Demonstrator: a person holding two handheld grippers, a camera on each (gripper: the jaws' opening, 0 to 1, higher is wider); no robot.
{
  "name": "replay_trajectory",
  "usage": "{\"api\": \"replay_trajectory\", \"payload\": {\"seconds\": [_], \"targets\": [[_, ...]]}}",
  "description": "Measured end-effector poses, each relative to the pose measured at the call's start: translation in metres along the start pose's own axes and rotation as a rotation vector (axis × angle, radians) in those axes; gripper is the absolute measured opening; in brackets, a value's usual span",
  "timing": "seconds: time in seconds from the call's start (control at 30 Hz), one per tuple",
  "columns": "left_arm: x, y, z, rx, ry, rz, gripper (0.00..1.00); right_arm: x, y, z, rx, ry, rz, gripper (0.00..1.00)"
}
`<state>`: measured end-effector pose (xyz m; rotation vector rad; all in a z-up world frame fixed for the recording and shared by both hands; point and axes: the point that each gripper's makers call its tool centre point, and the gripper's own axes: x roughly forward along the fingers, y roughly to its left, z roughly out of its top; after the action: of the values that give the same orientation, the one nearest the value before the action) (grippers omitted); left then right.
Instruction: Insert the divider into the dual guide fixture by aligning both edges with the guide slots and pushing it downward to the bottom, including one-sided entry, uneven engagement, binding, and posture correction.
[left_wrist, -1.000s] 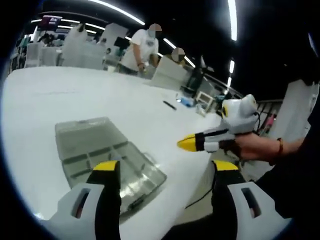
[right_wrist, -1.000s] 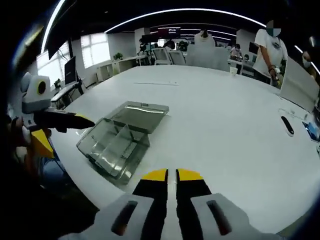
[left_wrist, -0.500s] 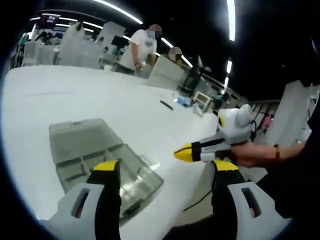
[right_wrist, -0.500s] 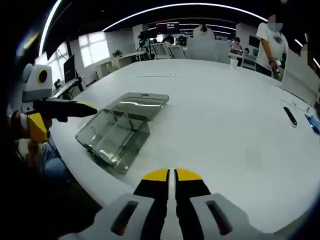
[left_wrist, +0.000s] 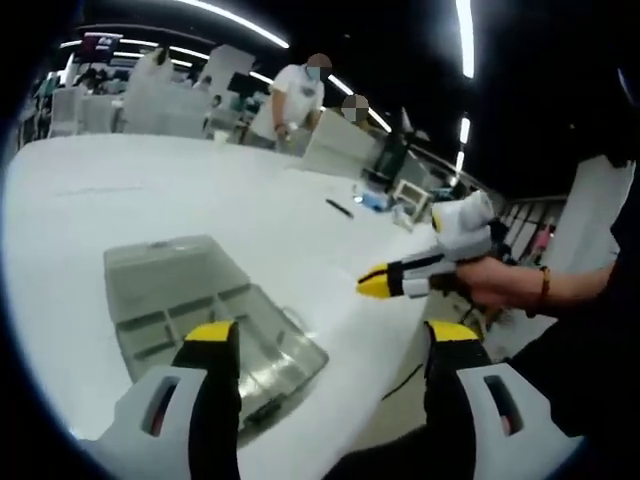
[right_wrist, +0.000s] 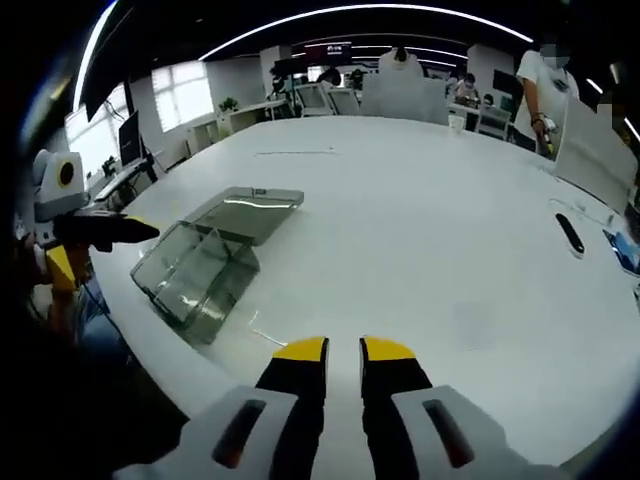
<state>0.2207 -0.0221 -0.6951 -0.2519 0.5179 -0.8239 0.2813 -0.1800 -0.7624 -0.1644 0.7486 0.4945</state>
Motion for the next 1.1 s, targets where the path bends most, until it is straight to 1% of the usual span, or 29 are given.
{"api": "replay_trajectory", "payload": {"seconds": [0.07, 0.2, 0.37, 0.4, 0.47, 0.53, 0.63, 0.77, 0.83, 0.93, 1.0, 1.1], "targets": [[0.002, 0.0, 0.0, -0.004, -0.006, 0.007, 0.73, -0.002, -0.005, 0.001, -0.008, -0.001, -0.003, 0.11], [0.005, -0.002, -0.004, -0.007, -0.005, 0.026, 0.73, -0.002, -0.021, -0.003, -0.016, 0.012, -0.008, 0.15], [0.006, -0.005, -0.001, -0.018, -0.037, 0.054, 0.73, -0.002, -0.035, -0.008, -0.028, 0.038, -0.005, 0.19], [0.006, -0.005, -0.002, -0.017, -0.036, 0.063, 0.73, -0.002, -0.038, -0.008, -0.039, 0.039, -0.004, 0.2], [0.006, -0.006, -0.006, 0.015, -0.015, 0.079, 0.73, -0.002, -0.043, -0.008, -0.042, 0.043, -0.003, 0.21], [0.006, -0.008, -0.007, 0.011, -0.014, 0.08, 0.73, -0.001, -0.047, -0.006, -0.041, 0.039, 0.0, 0.21], [0.006, -0.009, -0.006, 0.001, -0.033, 0.085, 0.73, 0.0, -0.051, -0.007, -0.052, 0.045, 0.0, 0.24], [0.009, -0.009, -0.009, 0.005, -0.024, 0.094, 0.74, 0.003, -0.061, -0.008, -0.077, 0.059, 0.001, 0.26], [0.01, -0.007, -0.008, 0.002, -0.024, 0.098, 0.74, 0.005, -0.068, -0.011, -0.065, 0.086, -0.003, 0.27], [0.013, -0.007, -0.006, 0.011, -0.024, 0.099, 0.74, 0.007, -0.077, -0.011, -0.069, 0.093, -0.008, 0.28], [0.014, -0.007, -0.005, 0.011, -0.031, 0.097, 0.74, 0.009, -0.084, -0.012, -0.067, 0.108, -0.012, 0.29], [0.015, -0.006, -0.006, 0.02, -0.021, 0.099, 0.74, 0.013, -0.092, -0.013, -0.059, 0.138, -0.003, 0.3]]}}
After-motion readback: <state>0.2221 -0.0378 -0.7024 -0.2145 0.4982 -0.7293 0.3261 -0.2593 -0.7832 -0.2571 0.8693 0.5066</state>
